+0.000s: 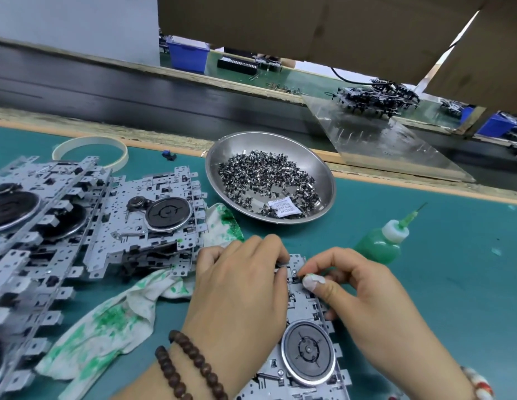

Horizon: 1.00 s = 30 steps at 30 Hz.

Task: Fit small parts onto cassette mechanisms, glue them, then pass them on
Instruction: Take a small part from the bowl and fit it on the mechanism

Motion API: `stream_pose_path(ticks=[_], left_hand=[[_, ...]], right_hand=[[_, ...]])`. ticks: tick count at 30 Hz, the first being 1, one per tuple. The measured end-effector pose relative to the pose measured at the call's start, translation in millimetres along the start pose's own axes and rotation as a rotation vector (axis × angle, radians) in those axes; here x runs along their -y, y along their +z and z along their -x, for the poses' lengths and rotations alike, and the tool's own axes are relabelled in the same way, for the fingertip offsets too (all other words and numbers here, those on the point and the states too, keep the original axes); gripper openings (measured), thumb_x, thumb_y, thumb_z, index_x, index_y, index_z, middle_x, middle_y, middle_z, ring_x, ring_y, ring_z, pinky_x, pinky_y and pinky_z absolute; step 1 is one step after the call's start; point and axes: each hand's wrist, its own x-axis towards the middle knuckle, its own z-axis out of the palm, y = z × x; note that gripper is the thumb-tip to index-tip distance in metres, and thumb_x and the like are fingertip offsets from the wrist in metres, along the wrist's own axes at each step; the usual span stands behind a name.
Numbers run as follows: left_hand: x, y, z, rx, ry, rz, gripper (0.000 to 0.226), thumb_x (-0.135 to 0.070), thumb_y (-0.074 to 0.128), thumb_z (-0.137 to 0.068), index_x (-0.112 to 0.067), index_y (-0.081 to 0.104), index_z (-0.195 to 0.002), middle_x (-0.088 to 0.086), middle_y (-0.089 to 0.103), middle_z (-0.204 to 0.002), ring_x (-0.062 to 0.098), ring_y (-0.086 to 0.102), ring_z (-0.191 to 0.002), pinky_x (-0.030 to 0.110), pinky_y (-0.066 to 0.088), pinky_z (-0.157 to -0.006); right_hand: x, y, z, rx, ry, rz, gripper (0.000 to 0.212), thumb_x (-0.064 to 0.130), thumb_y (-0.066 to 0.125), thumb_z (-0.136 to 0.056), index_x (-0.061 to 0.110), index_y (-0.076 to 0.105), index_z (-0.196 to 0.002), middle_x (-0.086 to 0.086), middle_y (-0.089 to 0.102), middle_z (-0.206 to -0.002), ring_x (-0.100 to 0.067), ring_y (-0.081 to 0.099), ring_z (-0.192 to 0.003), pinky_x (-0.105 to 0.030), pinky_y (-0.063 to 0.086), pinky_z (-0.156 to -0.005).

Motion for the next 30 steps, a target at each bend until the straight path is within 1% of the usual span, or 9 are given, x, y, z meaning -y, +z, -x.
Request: stream_pose_path(ticks=[4, 10, 14, 17, 22, 24, 27, 28, 30], left_hand=[[-0.6, -0.5, -0.5, -0.004, -0.003, 0.006, 0.003, -0.041, 0.033, -0.093, -0.043, 0.032, -0.091, -0.024, 0.047, -0.093, -0.006, 0.041, -0.093, 0.018, 0.010, -0.078], [-0.6, 0.3, -1.0, -0.002, -0.002, -0.013, 0.002, -0.042, 0.030, -0.093, -0.044, 0.030, -0.092, -0.024, 0.046, -0.094, -0.006, 0.040, -0.095, 0.018, 0.010, -0.079], [-0.7, 0.6, -1.0, -0.001, -0.001, -0.008, 0.002, -0.042, 0.030, -0.092, -0.044, 0.031, -0.092, -0.024, 0.046, -0.094, -0.006, 0.040, -0.094, 0.018, 0.010, -0.078], [0.2, 1.5, 0.2, -0.017, 0.008, -0.007, 0.002, -0.041, 0.031, -0.092, -0.043, 0.031, -0.092, -0.024, 0.047, -0.092, -0.005, 0.041, -0.093, 0.018, 0.010, -0.078], [0.0, 2.5, 0.8, -0.027, 0.013, 0.001, 0.003, -0.041, 0.031, -0.092, -0.044, 0.030, -0.093, -0.024, 0.046, -0.092, -0.005, 0.041, -0.092, 0.019, 0.011, -0.079], [-0.8, 1.7, 1.2, -0.023, 0.012, 0.015, 0.004, -0.041, 0.029, -0.092, -0.044, 0.027, -0.093, -0.024, 0.044, -0.092, -0.006, 0.040, -0.091, 0.019, 0.012, -0.079], [-1.6, 0.7, 0.9, -0.014, 0.023, 0.009, 0.003, -0.044, 0.020, -0.089, -0.046, 0.022, -0.090, -0.025, 0.041, -0.092, -0.006, 0.039, -0.091, 0.020, 0.013, -0.081], [-1.6, 0.1, 0.5, -0.007, 0.022, 0.009, 0.004, -0.045, 0.019, -0.089, -0.046, 0.023, -0.088, -0.025, 0.041, -0.091, -0.006, 0.038, -0.091, 0.020, 0.013, -0.082], [-1.8, -0.5, -0.6, 0.016, 0.017, 0.007, 0.008, -0.048, 0.019, -0.089, -0.047, 0.026, -0.084, -0.026, 0.040, -0.091, -0.007, 0.036, -0.092, 0.020, 0.012, -0.080]], right_hand=[[0.6, -1.5, 1.2, -0.010, -0.004, -0.072, 0.023, 0.009, 0.066, -0.080, 0.031, 0.066, -0.074, 0.012, 0.065, -0.071, 0.000, 0.057, -0.064, -0.017, 0.049, -0.049], [0.5, -1.6, 1.6, 0.007, -0.006, -0.089, 0.023, 0.007, 0.066, -0.080, 0.029, 0.066, -0.073, 0.012, 0.064, -0.066, 0.000, 0.057, -0.062, -0.015, 0.048, -0.047], [-0.1, -1.2, 1.2, -0.015, -0.022, -0.036, 0.021, 0.010, 0.066, -0.080, 0.030, 0.065, -0.073, 0.012, 0.064, -0.070, -0.001, 0.058, -0.065, -0.017, 0.050, -0.049], [0.7, -0.7, 1.1, -0.040, -0.056, 0.066, 0.021, 0.013, 0.067, -0.080, 0.033, 0.062, -0.077, 0.017, 0.064, -0.072, -0.003, 0.059, -0.068, -0.027, 0.053, -0.061], [0.5, 0.3, 0.7, -0.052, -0.063, 0.090, 0.022, 0.014, 0.068, -0.080, 0.035, 0.062, -0.078, 0.018, 0.059, -0.073, -0.005, 0.057, -0.072, -0.031, 0.052, -0.066], [-1.5, 0.5, 0.3, -0.051, -0.057, 0.084, 0.023, 0.015, 0.068, -0.080, 0.036, 0.061, -0.077, 0.020, 0.057, -0.079, -0.004, 0.057, -0.076, -0.029, 0.049, -0.067], [-2.5, 0.0, 0.5, -0.021, -0.040, 0.070, 0.023, 0.018, 0.066, -0.082, 0.039, 0.060, -0.081, 0.022, 0.061, -0.082, 0.002, 0.059, -0.080, -0.016, 0.046, -0.069], [-2.6, -0.2, 0.3, 0.000, -0.033, 0.058, 0.023, 0.017, 0.065, -0.083, 0.039, 0.059, -0.082, 0.020, 0.064, -0.082, 0.003, 0.061, -0.079, -0.013, 0.045, -0.068], [-2.8, -0.7, -0.6, 0.036, -0.013, 0.021, 0.023, 0.014, 0.063, -0.085, 0.037, 0.059, -0.083, 0.016, 0.068, -0.080, 0.003, 0.063, -0.072, -0.013, 0.046, -0.068]])
